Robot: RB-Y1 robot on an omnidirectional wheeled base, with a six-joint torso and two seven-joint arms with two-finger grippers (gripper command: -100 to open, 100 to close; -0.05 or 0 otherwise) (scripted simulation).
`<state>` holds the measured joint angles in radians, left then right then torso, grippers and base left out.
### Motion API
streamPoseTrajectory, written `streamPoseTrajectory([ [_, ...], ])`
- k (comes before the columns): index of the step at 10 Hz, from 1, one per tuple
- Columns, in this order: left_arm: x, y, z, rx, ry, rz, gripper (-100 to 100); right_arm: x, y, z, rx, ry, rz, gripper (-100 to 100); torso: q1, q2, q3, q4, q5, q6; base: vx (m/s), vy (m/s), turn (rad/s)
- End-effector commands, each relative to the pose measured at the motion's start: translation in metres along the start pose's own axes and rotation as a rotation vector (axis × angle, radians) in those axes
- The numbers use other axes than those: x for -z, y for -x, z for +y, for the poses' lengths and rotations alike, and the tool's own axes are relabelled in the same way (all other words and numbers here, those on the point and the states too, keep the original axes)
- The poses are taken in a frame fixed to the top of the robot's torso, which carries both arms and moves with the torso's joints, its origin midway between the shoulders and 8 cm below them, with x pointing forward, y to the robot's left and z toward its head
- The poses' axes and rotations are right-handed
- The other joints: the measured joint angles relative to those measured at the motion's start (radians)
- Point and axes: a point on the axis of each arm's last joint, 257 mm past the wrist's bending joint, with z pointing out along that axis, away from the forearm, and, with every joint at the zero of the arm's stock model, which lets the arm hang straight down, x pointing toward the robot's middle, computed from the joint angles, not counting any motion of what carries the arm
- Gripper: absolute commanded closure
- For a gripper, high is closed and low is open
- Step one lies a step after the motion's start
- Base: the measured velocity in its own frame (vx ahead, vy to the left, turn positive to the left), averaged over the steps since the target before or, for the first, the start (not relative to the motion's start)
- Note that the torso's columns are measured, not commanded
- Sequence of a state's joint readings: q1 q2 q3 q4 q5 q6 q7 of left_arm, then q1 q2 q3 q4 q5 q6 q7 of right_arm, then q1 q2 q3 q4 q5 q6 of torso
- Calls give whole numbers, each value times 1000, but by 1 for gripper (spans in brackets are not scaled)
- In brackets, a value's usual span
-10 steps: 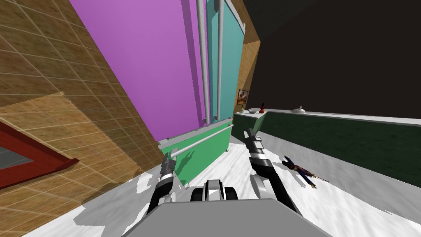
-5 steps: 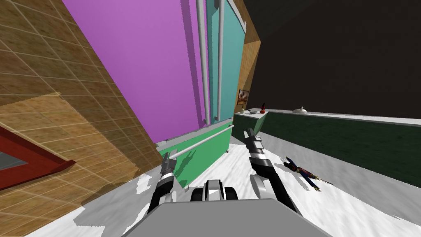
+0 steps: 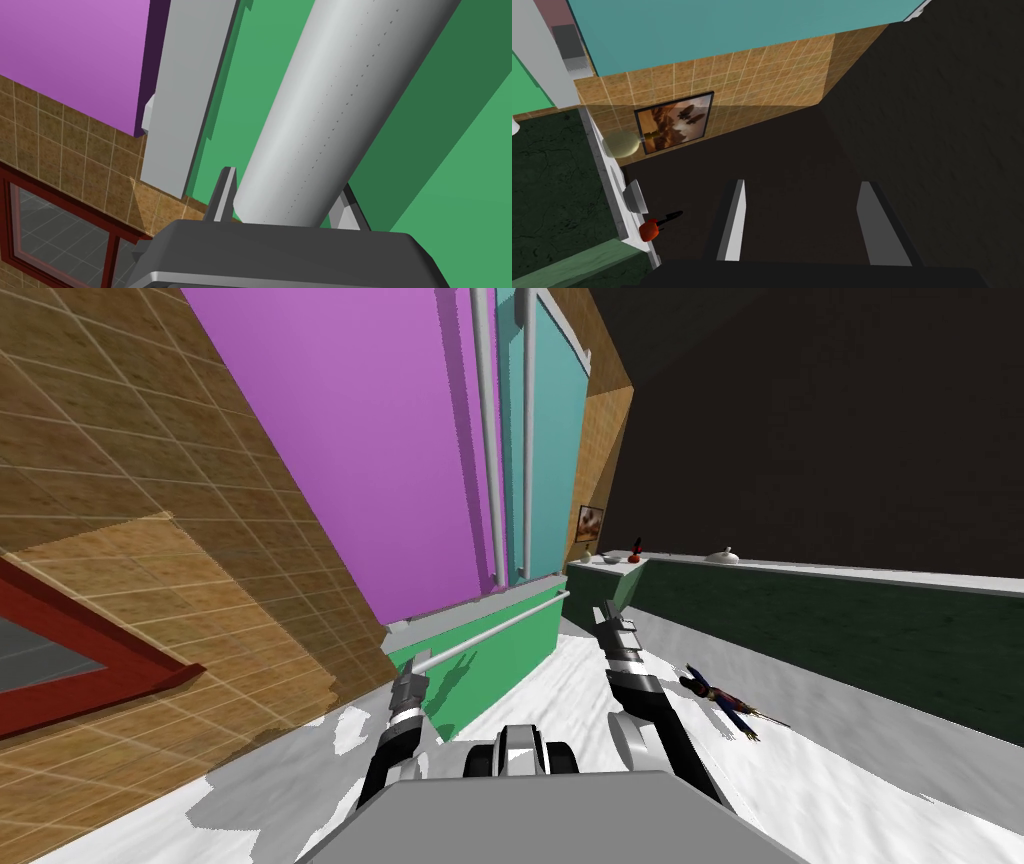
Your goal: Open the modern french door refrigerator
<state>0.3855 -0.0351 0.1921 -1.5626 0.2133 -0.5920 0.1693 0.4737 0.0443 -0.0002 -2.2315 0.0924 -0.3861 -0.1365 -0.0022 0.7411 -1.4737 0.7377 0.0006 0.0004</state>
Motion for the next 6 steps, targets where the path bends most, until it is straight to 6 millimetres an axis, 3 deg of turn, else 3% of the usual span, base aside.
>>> streamPoseTrajectory([
  [1, 1, 0, 0, 0, 7, -1, 100, 0, 0, 0, 0, 0, 0, 0, 1, -2, -1, 1, -1, 0, -79, -55, 2],
  [6, 7, 0, -1, -1, 13, 1, 100, 0, 0, 0, 0, 0, 0, 0, 0, -2, -1, 1, -1, 0, -145, -103, 10],
])
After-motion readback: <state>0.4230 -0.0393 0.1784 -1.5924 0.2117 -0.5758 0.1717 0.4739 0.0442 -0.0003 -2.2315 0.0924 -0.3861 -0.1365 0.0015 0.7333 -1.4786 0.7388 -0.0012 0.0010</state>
